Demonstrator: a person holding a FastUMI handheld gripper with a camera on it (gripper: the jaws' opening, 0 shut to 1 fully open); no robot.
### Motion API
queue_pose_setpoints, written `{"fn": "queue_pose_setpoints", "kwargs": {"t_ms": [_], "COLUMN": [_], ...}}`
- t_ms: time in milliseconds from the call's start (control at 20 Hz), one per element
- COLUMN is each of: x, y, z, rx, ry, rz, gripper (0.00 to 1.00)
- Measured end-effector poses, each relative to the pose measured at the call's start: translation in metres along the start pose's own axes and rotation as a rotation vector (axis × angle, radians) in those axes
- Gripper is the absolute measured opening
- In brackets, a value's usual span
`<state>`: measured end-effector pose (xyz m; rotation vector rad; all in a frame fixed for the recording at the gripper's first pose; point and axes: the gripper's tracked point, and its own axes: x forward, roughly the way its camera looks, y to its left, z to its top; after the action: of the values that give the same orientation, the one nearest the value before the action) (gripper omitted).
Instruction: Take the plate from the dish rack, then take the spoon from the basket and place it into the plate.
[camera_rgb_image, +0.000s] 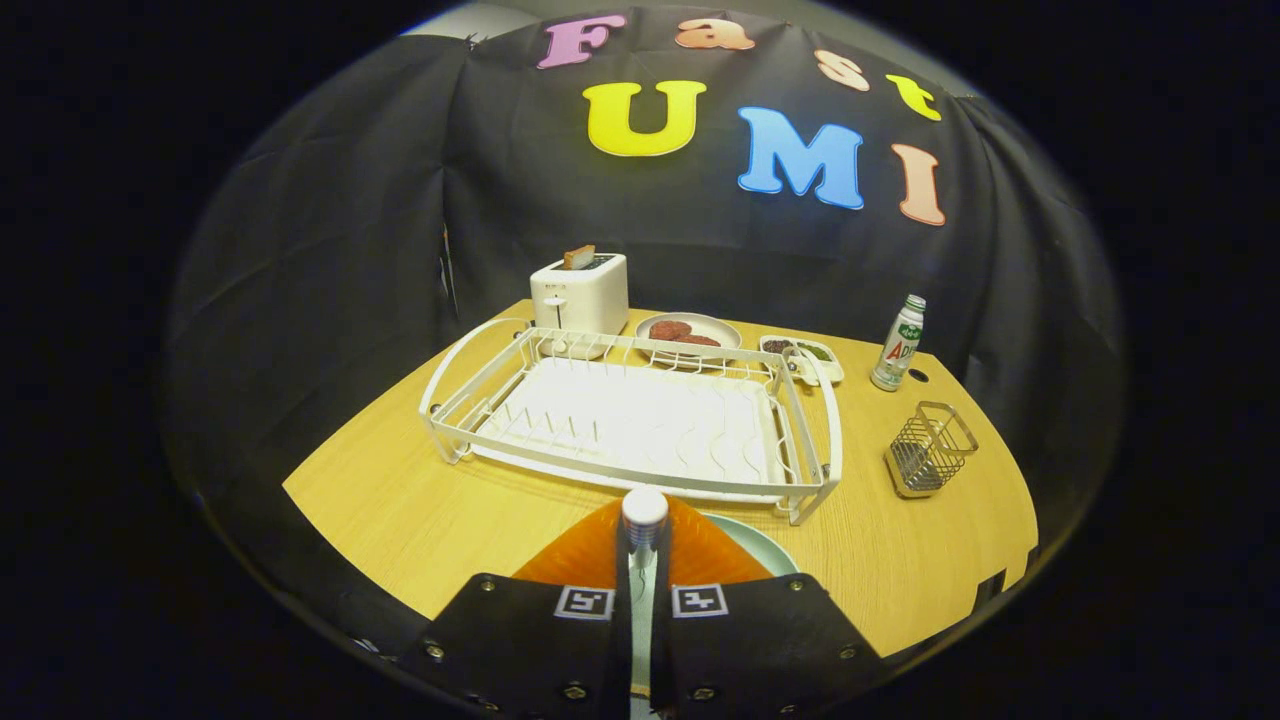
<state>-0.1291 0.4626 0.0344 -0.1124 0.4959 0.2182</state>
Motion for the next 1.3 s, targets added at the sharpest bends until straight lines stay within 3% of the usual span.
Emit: {"fn": "queue_pose_setpoints", "kwargs": {"t_ms": [450, 500, 550, 950, 1000, 1050, 1300], "x": [0.005, 0.005, 0.001, -0.007, -0.007, -0.009, -0.016], "y": [-0.016, -0.018, -0.022, -0.036, -0.039, -0.045, -0.056], "z": [0.005, 0.007, 0.009, 0.027, 0.03, 0.035, 0.061], "rx": [0.035, 0.034, 0.034, 0.06, 0.062, 0.064, 0.085], "ry": [-0.005, -0.01, -0.013, -0.048, -0.055, -0.059, -0.115], "rz": [-0.035, -0.041, -0.051, -0.077, -0.086, -0.107, -0.128], "gripper": [0.14, 0.16, 0.26, 0.28, 0.31, 0.43, 0.44]}}
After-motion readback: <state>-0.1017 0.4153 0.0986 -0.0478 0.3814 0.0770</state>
